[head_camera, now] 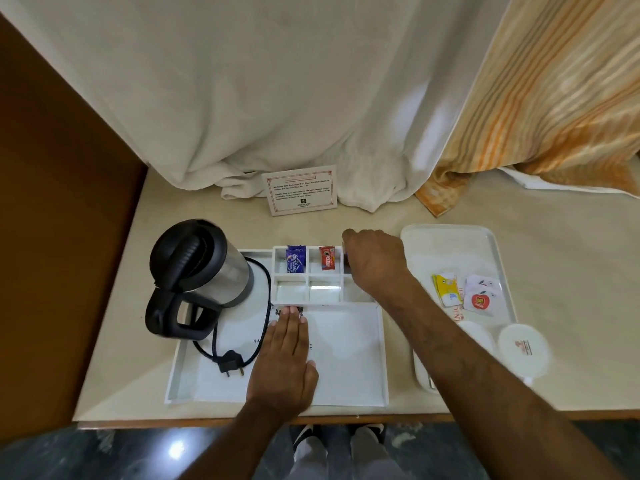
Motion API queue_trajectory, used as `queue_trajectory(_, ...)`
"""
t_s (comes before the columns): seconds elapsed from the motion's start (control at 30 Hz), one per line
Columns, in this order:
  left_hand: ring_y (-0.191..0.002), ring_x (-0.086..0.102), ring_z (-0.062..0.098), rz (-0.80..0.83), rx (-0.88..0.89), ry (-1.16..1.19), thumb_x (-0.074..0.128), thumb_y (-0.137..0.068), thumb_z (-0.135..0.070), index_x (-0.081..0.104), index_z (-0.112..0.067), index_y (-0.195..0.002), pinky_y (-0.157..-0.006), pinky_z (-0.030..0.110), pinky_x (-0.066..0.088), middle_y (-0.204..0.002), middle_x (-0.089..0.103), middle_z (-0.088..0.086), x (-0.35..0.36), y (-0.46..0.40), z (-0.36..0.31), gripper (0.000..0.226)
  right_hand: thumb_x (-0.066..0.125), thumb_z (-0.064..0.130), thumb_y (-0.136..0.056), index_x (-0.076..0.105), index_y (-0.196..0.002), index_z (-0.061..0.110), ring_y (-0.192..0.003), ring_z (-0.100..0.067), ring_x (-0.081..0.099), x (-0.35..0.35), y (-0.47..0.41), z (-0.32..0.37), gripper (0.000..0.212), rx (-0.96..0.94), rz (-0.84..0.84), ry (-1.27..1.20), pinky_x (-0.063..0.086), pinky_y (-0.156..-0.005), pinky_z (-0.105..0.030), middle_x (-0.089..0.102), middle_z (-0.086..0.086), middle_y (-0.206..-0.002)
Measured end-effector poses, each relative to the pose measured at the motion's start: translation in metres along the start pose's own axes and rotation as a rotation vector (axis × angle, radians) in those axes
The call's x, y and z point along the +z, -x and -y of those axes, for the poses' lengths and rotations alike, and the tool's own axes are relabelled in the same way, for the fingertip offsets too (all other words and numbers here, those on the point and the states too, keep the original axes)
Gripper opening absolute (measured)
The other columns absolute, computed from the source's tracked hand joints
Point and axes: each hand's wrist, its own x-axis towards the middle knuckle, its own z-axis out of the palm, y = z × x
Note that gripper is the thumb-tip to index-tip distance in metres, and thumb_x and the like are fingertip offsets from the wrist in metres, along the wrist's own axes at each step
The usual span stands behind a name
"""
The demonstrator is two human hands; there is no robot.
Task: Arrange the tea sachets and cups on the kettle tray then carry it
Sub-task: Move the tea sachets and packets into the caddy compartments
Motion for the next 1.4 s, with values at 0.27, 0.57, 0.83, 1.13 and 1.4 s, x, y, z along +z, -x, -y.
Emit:
queue_trajectory(0.27, -0.148, 0.003, 0.033, -0.037, 0.025, 0.036, 0.032, -0.091, -0.04, 0.012, -0.003, -0.151, -0.116, 0.043, 0.004, -0.159, 0.005, 0.016, 0.005, 0.0, 0.003, 0.073, 0.041, 0.062, -0.088, 0.044, -0.131, 0.016, -0.106, -0.031, 0.046, 0.015, 0.022, -0.046, 0.063, 0.055, -0.166, -0.313, 0.04, -0.086, -0.044, 0.05, -0.013, -0.12)
queue_trajectory(0.57, -0.148, 0.004, 0.034, -0.021, 0.02, 0.061, 0.031, -0.09, -0.038, 0.014, -0.002, -0.151, -0.117, 0.054, 0.019, -0.159, 0.011, 0.021, 0.005, 0.0, 0.003, 0.072, 0.078, 0.024, -0.066, 0.056, -0.114, 0.029, -0.104, -0.024, 0.054, 0.014, 0.049, -0.15, 0.053, 0.198, 0.385, 0.024, 0.036, -0.081, -0.034, 0.059, 0.001, -0.113)
queue_trajectory(0.83, -0.148, 0.0, 0.032, -0.023, 0.018, 0.044, 0.033, -0.091, -0.039, 0.009, -0.005, -0.151, -0.119, 0.048, 0.009, -0.16, 0.006, 0.018, 0.004, 0.0, 0.002, 0.073, 0.062, 0.015, -0.079, 0.07, -0.082, 0.026, -0.084, -0.023, 0.062, -0.017, 0.05, -0.102, 0.014, 0.193, -0.171, -0.169, 0.05, -0.067, -0.033, 0.069, 0.0, -0.088)
queue_trajectory(1.13, -0.147, 0.01, 0.038, -0.058, 0.056, 0.022, 0.041, -0.087, -0.033, 0.025, 0.006, -0.147, -0.116, 0.049, 0.012, -0.156, 0.016, 0.025, 0.0, 0.0, 0.0, 0.074, 0.062, 0.013, -0.077, 0.067, -0.094, 0.022, -0.086, -0.026, 0.064, -0.007, 0.024, 0.065, 0.02, -0.006, -0.004, -0.306, 0.038, -0.061, -0.028, 0.069, -0.003, -0.091)
queue_trajectory(1.4, -0.146, 0.012, 0.038, -0.054, 0.038, 0.038, 0.041, -0.087, -0.033, 0.025, 0.006, -0.147, -0.116, 0.055, 0.021, -0.155, 0.024, 0.027, -0.002, -0.001, 0.0, 0.074, 0.065, 0.009, -0.081, 0.059, -0.114, 0.015, -0.101, -0.028, 0.06, 0.01, 0.03, 0.076, 0.034, -0.125, -0.085, -0.241, 0.046, -0.068, -0.035, 0.063, -0.006, -0.108)
